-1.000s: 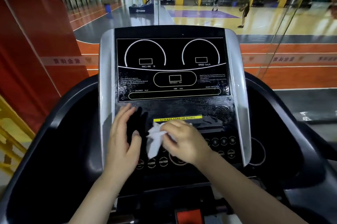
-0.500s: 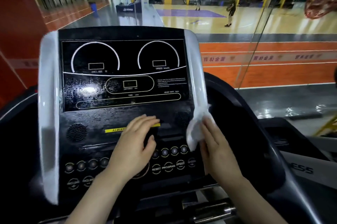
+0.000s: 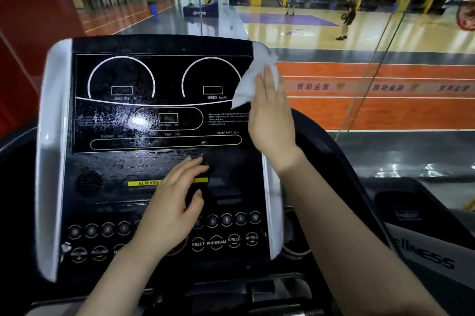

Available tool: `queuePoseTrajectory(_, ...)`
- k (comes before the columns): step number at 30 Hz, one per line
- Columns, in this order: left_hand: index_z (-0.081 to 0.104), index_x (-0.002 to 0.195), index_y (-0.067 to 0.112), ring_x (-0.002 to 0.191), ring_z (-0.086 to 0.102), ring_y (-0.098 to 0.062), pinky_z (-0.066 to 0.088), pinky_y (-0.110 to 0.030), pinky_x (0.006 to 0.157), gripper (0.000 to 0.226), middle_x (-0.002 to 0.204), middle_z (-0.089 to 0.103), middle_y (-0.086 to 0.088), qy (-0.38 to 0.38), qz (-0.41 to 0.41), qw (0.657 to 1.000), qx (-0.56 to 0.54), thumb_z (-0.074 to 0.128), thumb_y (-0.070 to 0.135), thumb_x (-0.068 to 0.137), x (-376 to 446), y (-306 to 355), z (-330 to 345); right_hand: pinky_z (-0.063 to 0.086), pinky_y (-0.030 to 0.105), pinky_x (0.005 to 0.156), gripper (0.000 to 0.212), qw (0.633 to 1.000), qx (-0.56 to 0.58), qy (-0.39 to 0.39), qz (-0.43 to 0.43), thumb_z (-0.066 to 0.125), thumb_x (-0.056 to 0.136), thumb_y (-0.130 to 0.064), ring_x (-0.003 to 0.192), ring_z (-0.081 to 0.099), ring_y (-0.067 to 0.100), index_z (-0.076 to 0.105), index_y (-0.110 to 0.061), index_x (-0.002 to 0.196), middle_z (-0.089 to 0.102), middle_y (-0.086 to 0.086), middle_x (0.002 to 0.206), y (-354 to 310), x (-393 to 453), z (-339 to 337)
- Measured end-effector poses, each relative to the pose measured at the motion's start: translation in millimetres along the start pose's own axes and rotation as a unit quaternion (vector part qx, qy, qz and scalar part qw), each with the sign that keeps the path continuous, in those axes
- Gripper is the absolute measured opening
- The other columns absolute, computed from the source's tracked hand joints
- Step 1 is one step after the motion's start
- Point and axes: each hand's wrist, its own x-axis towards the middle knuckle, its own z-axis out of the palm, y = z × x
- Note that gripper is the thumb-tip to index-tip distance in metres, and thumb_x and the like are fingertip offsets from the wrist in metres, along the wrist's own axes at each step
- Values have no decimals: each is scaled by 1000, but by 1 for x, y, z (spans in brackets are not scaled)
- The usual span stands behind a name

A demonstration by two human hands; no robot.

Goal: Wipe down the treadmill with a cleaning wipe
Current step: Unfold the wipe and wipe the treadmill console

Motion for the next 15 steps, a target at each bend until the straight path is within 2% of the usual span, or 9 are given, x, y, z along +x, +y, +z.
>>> queuePoseTrajectory(3, 47, 139, 34, 145, 15, 10, 11, -15, 113, 44, 149, 31, 30, -8, 4, 1000, 0, 52, 19, 98, -4, -4, 0, 19, 47, 120, 57, 999, -11, -7, -33, 45, 95, -8, 148, 12, 38, 32, -3, 150, 23, 9, 161, 3, -105, 6)
queuePoseTrajectory(6, 49, 138, 33, 145, 16, 9, 8, -7, 112, 43, 148, 34, 28, -13, 8, 1000, -6, 51, 19, 98, -9, -7, -4, 12, 48, 121, 57, 992, -54, -85, -77, 45, 93, -12, 150, 16, 26, 36, -9, 150, 26, 0, 160, 18, -197, -2)
queuePoseTrajectory(10, 52, 135, 32, 146, 21, 2, 6, -21, 122, 46, 149, 40, 21, -14, 20, 1000, 9, 38, 37, 92, -19, -18, -12, 12, 44, 121, 52, 957, -94, -164, -220, 46, 88, -18, 145, 28, 18, 53, -14, 139, 41, -2, 152, 51, -247, -17)
queuePoseTrajectory(15, 54, 133, 30, 146, 25, -3, 17, -41, 123, 42, 148, 44, 17, 27, -1, 1000, -13, 44, 29, 92, -33, -33, -22, 8, 43, 121, 66, 909, -135, -208, -336, 48, 85, -18, 147, 22, 21, 37, -12, 150, 34, 2, 156, 43, -225, -12)
